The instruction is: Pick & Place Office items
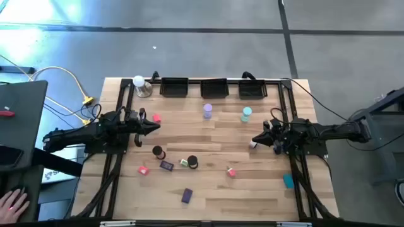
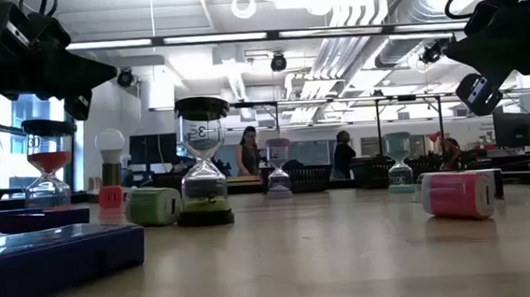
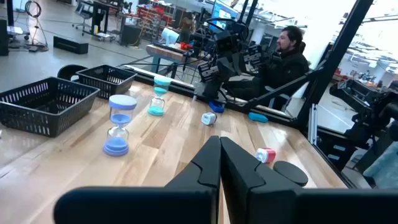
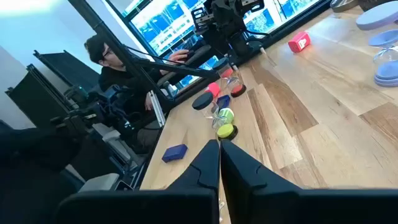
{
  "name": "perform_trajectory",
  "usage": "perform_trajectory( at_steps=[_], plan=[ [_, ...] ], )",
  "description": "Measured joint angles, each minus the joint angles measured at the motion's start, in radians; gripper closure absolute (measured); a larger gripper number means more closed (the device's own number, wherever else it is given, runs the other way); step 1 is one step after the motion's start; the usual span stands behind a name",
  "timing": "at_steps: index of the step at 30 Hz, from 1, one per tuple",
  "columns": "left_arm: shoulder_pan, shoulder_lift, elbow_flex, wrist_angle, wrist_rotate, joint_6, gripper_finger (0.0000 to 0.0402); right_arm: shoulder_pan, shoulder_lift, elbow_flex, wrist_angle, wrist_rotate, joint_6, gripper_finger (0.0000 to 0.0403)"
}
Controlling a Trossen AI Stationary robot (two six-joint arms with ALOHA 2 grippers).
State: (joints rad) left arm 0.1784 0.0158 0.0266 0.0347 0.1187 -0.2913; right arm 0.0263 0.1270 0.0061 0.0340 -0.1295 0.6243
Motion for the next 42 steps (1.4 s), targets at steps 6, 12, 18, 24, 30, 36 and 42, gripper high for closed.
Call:
perform_trajectory(
  at_steps=[6,12,18,24,30,36,42],
  plan=[
    [0.000,0.000,0.000,0.000,0.000,0.000,0.0401,0.000,0.000,0.000,0.000,0.000,0.000,0.0400],
    [0.000,0.000,0.000,0.000,0.000,0.000,0.0401,0.000,0.000,0.000,0.000,0.000,0.000,0.0400],
    [0.000,0.000,0.000,0.000,0.000,0.000,0.0401,0.000,0.000,0.000,0.000,0.000,0.000,0.0400],
    [0.000,0.000,0.000,0.000,0.000,0.000,0.0401,0.000,0.000,0.000,0.000,0.000,0.000,0.0400],
    [0.000,0.000,0.000,0.000,0.000,0.000,0.0401,0.000,0.000,0.000,0.000,0.000,0.000,0.0400],
    [0.000,0.000,0.000,0.000,0.000,0.000,0.0401,0.000,0.000,0.000,0.002,0.001,-0.009,0.0400],
    [0.000,0.000,0.000,0.000,-0.001,0.123,0.0401,0.000,0.000,0.000,0.012,0.020,-0.115,0.0400]
  ],
)
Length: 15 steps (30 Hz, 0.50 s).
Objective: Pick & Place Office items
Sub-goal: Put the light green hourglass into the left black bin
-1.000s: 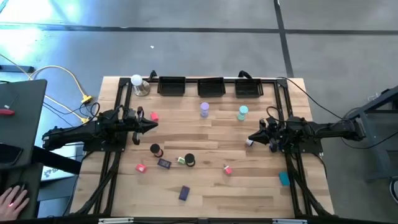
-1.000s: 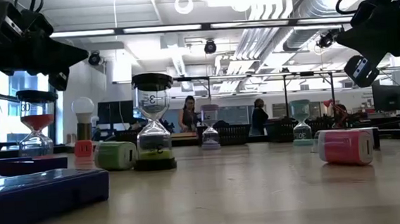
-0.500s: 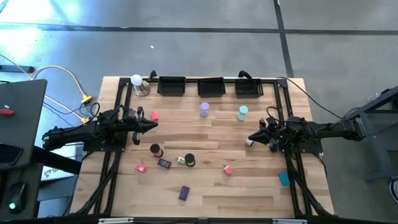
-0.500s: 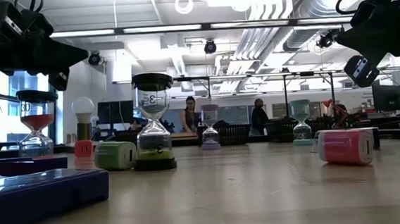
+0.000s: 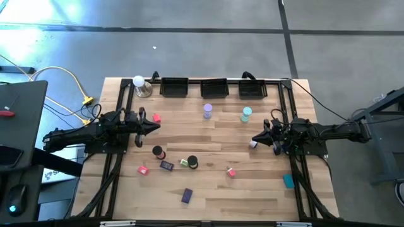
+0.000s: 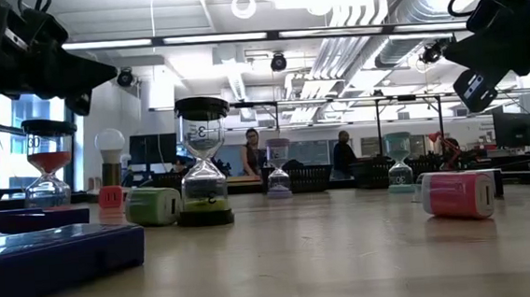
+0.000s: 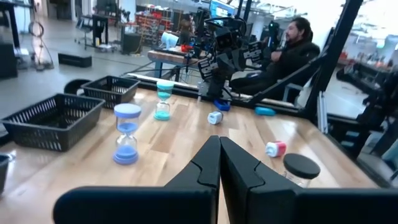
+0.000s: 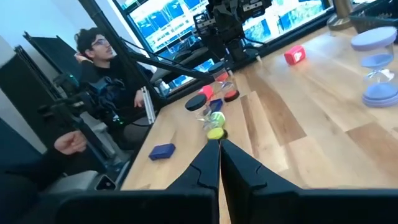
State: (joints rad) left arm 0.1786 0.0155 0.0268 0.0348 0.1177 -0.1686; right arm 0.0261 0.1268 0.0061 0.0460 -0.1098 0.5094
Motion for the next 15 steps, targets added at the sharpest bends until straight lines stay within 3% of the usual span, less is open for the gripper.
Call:
perform_trajectory(
  at_steps=[15],
  plan=[
    [0.000,0.000,0.000,0.000,0.000,0.041,0.0401,0.000,0.000,0.000,0.009,0.002,-0.013,0.0400]
  ],
)
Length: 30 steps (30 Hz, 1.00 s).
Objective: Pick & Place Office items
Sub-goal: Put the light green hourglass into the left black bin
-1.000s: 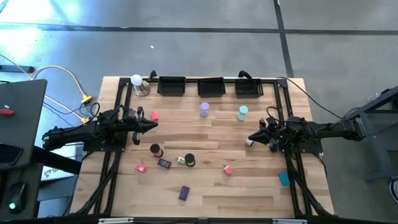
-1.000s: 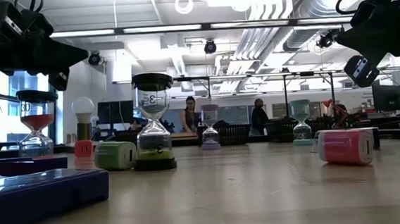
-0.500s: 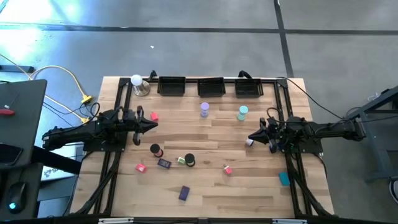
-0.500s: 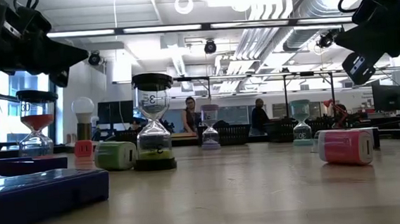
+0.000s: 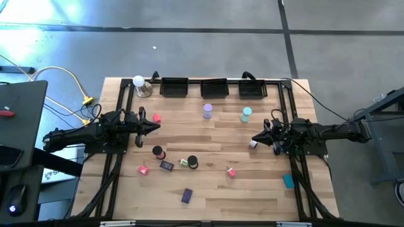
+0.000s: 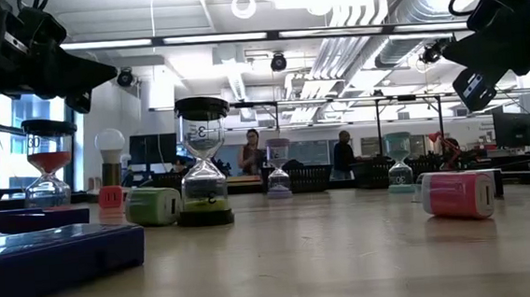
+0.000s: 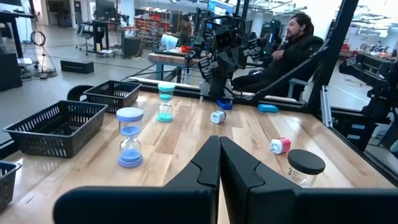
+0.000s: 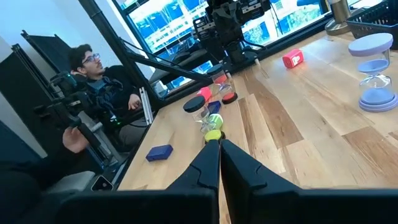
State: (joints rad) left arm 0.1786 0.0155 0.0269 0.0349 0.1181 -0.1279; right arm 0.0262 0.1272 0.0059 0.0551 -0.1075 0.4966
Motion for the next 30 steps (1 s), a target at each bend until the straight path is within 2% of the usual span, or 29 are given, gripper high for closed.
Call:
perform_trajectory(
  at_steps=[10,18,23,26,30],
  plan=[
    [0.000,0.000,0.000,0.001,0.000,0.000,0.0401,0.000,0.000,0.000,0.000,0.034,-0.084,0.0400],
    [0.000,0.000,0.000,0.027,0.002,-0.024,0.0401,0.000,0.000,0.000,0.002,0.205,-0.189,0.0400],
    [0.000,0.000,0.000,0.037,0.002,-0.035,0.0401,0.000,0.000,0.000,0.027,0.259,-0.218,0.0399],
    [0.000,0.000,0.000,0.049,0.001,-0.025,0.0401,0.000,0.000,0.000,0.070,0.318,-0.290,0.0388],
    [0.000,0.000,0.000,0.056,0.002,-0.039,0.0401,0.000,0.000,0.000,0.138,0.392,-0.370,0.0351]
  ],
)
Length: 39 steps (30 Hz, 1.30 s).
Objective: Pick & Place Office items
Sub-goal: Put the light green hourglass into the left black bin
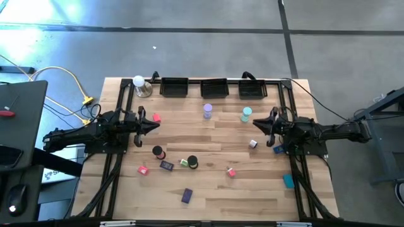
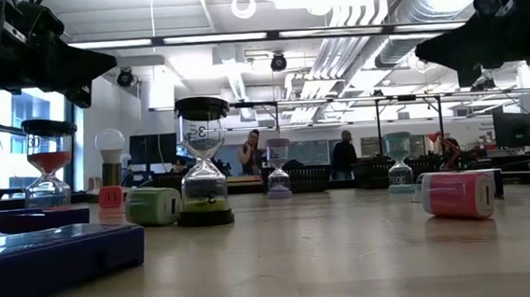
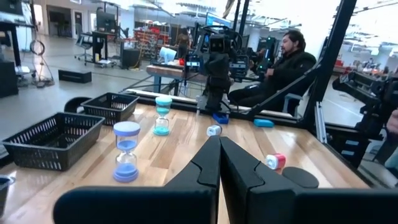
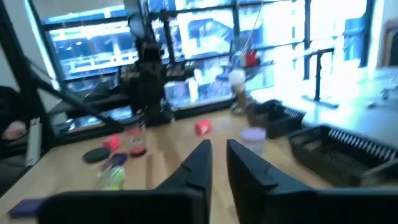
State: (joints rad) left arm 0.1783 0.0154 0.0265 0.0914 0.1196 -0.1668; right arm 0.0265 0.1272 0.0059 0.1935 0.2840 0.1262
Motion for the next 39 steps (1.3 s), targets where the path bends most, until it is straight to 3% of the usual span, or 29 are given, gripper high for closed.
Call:
perform_trajectory(
  at_steps=[12,17,26,33,39],
  plan=[
    [0.000,0.000,0.000,0.006,0.016,-0.041,0.0400,0.000,0.006,0.000,-0.029,0.180,-0.052,0.0178],
    [0.000,0.000,0.000,0.009,-0.028,-0.041,0.0386,0.000,0.006,0.006,-0.049,0.173,-0.052,0.0130],
    [0.000,0.000,0.000,0.015,-0.073,-0.009,0.0328,0.000,0.093,0.133,-0.211,0.220,-0.069,0.0112],
    [0.000,0.000,0.000,0.018,-0.094,0.067,0.0276,-0.002,0.235,0.219,-0.323,0.342,0.167,0.0117],
    [0.000,0.000,0.000,0.023,-0.174,0.176,0.0268,-0.049,0.350,0.251,-0.323,0.287,0.309,0.0119]
  ],
)
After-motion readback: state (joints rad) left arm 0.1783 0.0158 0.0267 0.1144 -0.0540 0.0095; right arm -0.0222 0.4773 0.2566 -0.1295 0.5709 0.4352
